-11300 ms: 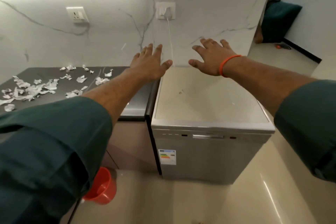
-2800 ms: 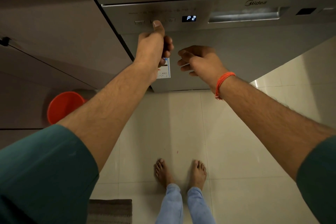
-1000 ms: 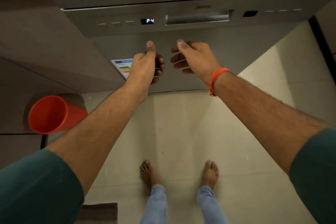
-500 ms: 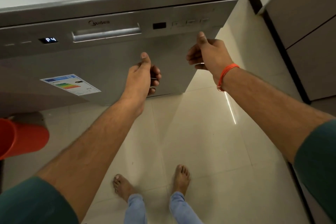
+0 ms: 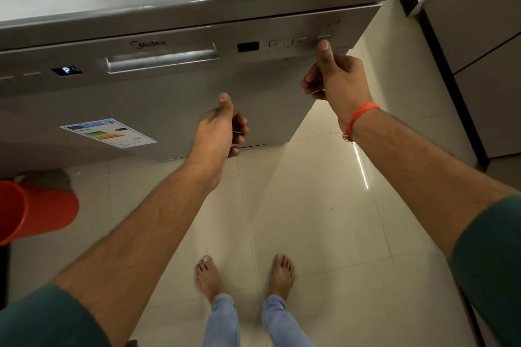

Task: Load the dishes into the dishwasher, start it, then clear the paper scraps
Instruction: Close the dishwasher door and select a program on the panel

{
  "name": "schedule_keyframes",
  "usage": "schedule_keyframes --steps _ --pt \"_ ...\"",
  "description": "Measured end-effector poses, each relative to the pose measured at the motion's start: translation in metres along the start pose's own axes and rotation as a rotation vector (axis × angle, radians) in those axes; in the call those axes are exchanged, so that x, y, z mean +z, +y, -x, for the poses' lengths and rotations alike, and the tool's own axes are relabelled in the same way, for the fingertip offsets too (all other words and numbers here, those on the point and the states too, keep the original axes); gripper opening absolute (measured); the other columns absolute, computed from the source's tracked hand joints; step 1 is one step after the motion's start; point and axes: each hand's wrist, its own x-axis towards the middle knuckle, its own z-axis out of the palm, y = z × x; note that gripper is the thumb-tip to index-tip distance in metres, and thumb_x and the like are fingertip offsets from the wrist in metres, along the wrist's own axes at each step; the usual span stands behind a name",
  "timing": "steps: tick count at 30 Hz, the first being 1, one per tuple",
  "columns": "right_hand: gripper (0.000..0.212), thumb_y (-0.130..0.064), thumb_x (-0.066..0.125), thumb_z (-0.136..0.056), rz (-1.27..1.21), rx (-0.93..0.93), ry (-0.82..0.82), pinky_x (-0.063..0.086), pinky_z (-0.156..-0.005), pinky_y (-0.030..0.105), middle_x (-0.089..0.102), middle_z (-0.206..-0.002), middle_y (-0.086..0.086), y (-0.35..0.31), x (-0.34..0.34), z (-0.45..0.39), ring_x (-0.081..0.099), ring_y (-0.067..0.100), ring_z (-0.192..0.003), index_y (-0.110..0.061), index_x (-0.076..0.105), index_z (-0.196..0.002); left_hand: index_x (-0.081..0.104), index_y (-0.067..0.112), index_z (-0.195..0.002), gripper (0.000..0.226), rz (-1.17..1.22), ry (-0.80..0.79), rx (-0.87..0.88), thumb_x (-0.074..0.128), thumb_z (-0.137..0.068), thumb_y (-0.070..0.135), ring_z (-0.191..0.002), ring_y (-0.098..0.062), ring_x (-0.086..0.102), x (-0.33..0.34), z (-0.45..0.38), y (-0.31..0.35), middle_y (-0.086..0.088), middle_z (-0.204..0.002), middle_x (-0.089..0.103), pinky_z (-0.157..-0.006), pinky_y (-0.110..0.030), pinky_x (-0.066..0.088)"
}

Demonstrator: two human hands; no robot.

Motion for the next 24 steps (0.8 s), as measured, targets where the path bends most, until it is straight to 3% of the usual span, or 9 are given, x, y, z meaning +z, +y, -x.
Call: schedule_keyframes --steps 10,24 --pt "0.044 -0.05 0.057 -0.096 -0.229 0.09 -0.049 0.054 -0.07 0.032 0.07 -0.067 0.0 -0.007 -0.003 -0.002 0.068 0.015 -0.069 -0.016 0.06 -0.067 0.06 0.019 -0.075 0.052 0.022 -0.021 0.004 0.037 -0.103 0.057 -0.055 -0.007 0.05 -0.005 0.0 0.001 0.003 -0.067 0.061 -0.049 -0.021 0.04" --pt "0.05 -0.054 0.04 -0.102 -0.228 0.256 0.01 0.056 -0.072 0.032 0.075 -0.08 0.003 -0.014 0.021 0.028 0.07 0.014 -0.071 -0.016 0.064 -0.08 0.059 0.019 -0.078 0.053 0.045 -0.001 0.02 0.035 -0.104 0.058 -0.055 -0.006 0.049 -0.055 0.017 0.009 0.004 -0.066 0.06 -0.05 -0.021 0.038"
